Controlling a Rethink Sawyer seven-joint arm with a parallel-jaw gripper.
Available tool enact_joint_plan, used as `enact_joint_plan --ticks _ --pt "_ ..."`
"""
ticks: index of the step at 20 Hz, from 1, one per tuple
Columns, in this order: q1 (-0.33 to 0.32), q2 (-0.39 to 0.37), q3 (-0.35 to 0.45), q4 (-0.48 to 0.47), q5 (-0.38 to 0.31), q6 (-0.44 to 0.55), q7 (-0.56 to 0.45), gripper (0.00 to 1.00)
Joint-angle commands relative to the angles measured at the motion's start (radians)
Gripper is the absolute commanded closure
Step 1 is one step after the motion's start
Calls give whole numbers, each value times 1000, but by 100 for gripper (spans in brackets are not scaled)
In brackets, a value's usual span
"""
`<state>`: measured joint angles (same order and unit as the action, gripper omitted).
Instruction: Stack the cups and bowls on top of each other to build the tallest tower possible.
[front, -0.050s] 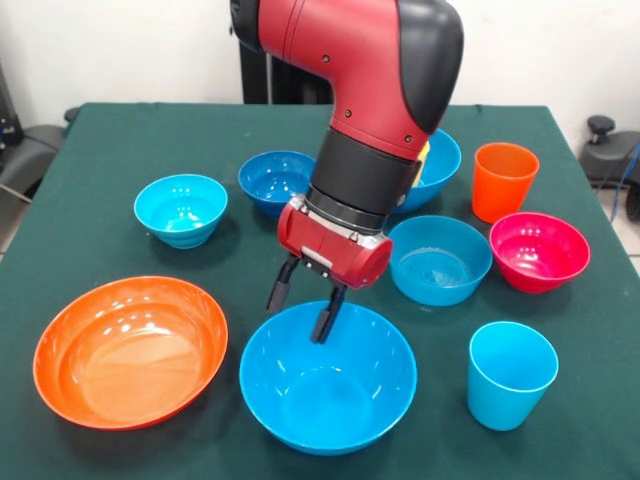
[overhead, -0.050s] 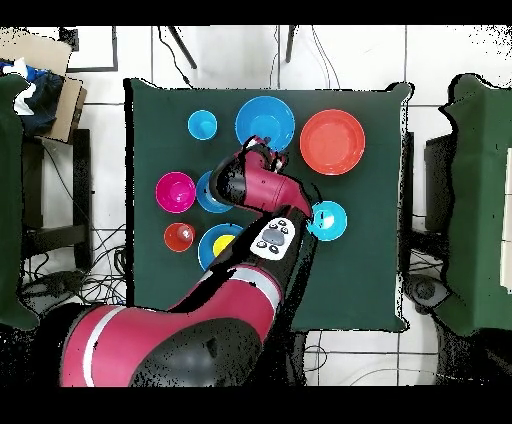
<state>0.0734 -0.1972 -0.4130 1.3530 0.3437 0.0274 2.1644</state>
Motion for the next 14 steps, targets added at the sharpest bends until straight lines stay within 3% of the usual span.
enact_joint_plan --ticks 1,14 --pt "18 17 117 13 -3 -48 149 0" --pt "15 -32 130 142 -32 -50 157 0"
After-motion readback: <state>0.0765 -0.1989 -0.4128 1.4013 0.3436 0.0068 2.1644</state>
